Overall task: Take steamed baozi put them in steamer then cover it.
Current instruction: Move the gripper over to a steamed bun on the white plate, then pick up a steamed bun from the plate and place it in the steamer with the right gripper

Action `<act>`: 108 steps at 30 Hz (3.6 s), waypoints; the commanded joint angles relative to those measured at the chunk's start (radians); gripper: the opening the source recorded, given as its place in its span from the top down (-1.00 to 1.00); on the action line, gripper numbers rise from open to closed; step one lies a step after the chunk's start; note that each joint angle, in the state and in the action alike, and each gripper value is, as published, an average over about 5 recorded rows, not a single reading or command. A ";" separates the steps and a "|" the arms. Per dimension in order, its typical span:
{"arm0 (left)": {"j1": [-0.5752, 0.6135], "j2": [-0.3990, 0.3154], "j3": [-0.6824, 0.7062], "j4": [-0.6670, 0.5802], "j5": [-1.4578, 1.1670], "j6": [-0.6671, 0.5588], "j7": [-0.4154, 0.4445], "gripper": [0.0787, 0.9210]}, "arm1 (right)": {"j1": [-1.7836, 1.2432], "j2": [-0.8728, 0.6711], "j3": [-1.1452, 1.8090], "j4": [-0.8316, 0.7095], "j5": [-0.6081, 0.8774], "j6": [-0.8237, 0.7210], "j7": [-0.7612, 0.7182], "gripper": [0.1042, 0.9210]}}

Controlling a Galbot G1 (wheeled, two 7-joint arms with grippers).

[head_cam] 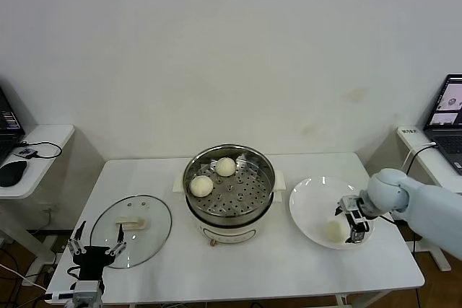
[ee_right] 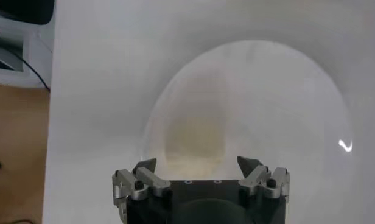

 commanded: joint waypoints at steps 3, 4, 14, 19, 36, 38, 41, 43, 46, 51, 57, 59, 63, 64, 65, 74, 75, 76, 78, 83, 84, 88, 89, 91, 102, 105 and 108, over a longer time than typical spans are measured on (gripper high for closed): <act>-0.001 0.003 -0.004 0.006 0.001 -0.001 0.000 -0.77 | -0.051 0.037 0.037 -0.045 -0.012 -0.011 0.009 -0.70; -0.002 0.003 -0.005 0.006 0.001 -0.001 0.000 -0.77 | -0.052 0.037 0.038 -0.045 -0.012 -0.013 0.009 -0.67; -0.003 -0.002 -0.002 0.003 0.001 -0.001 0.000 -0.77 | -0.043 0.035 0.046 -0.054 -0.009 -0.017 -0.015 -0.40; -0.003 -0.001 -0.003 -0.003 0.000 -0.001 0.000 -0.77 | -0.020 0.037 0.053 -0.052 0.004 -0.016 -0.020 -0.30; -0.004 0.006 0.004 -0.022 -0.004 -0.001 0.001 -0.77 | 0.453 0.015 -0.046 0.004 0.211 -0.041 -0.072 -0.32; -0.004 0.006 0.004 -0.024 -0.005 -0.001 0.001 -0.77 | 0.525 0.044 -0.083 0.006 0.236 -0.047 -0.074 -0.32; -0.005 0.005 0.005 -0.027 -0.005 0.000 0.002 -0.77 | 0.610 0.106 -0.122 0.010 0.274 -0.057 -0.066 -0.32; -0.004 0.003 0.005 -0.030 -0.004 0.000 0.003 -0.77 | 0.644 0.155 -0.137 0.016 0.301 -0.065 -0.050 -0.32; 0.000 0.001 0.003 -0.032 -0.004 0.000 0.003 -0.77 | 0.670 0.236 -0.162 0.037 0.334 -0.077 -0.021 -0.32; 0.006 0.001 -0.016 -0.034 -0.006 0.000 0.004 -0.77 | 0.675 0.360 -0.208 0.066 0.394 -0.056 0.044 -0.32; 0.015 -0.004 -0.033 -0.042 -0.008 -0.001 0.004 -0.77 | 0.646 0.509 -0.274 0.030 0.410 0.040 0.063 -0.32; 0.017 -0.007 -0.037 -0.045 -0.008 -0.001 0.004 -0.77 | 0.639 0.546 -0.297 0.010 0.399 0.082 0.050 -0.33; 0.017 -0.014 -0.043 -0.049 -0.008 -0.001 0.006 -0.77 | 0.627 0.613 -0.340 -0.047 0.330 0.215 0.017 -0.34; 0.016 -0.016 -0.044 -0.049 -0.008 -0.001 0.006 -0.77 | 0.623 0.630 -0.350 -0.060 0.310 0.251 0.007 -0.34; 0.015 -0.018 -0.045 -0.048 -0.008 -0.001 0.007 -0.77 | 0.619 0.642 -0.356 -0.070 0.296 0.273 -0.001 -0.34; 0.004 -0.031 -0.046 -0.042 -0.013 -0.002 0.005 -0.77 | 0.589 0.706 -0.404 -0.116 0.155 0.419 -0.080 -0.34; 0.003 -0.031 -0.047 -0.042 -0.013 -0.002 0.005 -0.77 | 0.586 0.708 -0.406 -0.122 0.132 0.432 -0.084 -0.34; 0.003 -0.032 -0.047 -0.041 -0.014 -0.003 0.005 -0.77 | 0.582 0.710 -0.407 -0.129 0.109 0.446 -0.086 -0.34; 0.002 -0.032 -0.048 -0.039 -0.015 -0.004 0.004 -0.77 | 0.573 0.712 -0.407 -0.139 0.073 0.471 -0.089 -0.34; 0.000 -0.033 -0.047 -0.031 -0.016 -0.007 0.002 -0.77 | 0.556 0.705 -0.411 -0.139 0.043 0.509 -0.099 -0.35; 0.000 -0.033 -0.046 -0.029 -0.016 -0.008 0.002 -0.77 | 0.555 0.702 -0.411 -0.136 0.046 0.511 -0.102 -0.35; -0.001 -0.034 -0.043 -0.024 -0.015 -0.010 0.000 -0.77 | 0.554 0.691 -0.413 -0.118 0.064 0.515 -0.112 -0.35; -0.001 -0.034 -0.042 -0.023 -0.015 -0.011 0.000 -0.77 | 0.553 0.688 -0.413 -0.114 0.067 0.515 -0.112 -0.35; -0.002 -0.035 -0.042 -0.023 -0.015 -0.011 0.000 -0.77 | 0.550 0.684 -0.413 -0.109 0.070 0.515 -0.112 -0.36; -0.001 -0.034 -0.043 -0.030 -0.014 -0.011 0.000 -0.77 | 0.571 0.638 -0.380 -0.091 0.099 0.494 -0.096 -0.73; -0.001 -0.031 -0.045 -0.032 -0.014 -0.010 0.001 -0.77 | 0.596 0.602 -0.350 -0.089 0.114 0.462 -0.098 -0.76; -0.003 -0.026 -0.048 -0.034 -0.016 -0.010 0.002 -0.77 | 0.623 0.549 -0.325 -0.076 0.152 0.387 -0.110 -0.76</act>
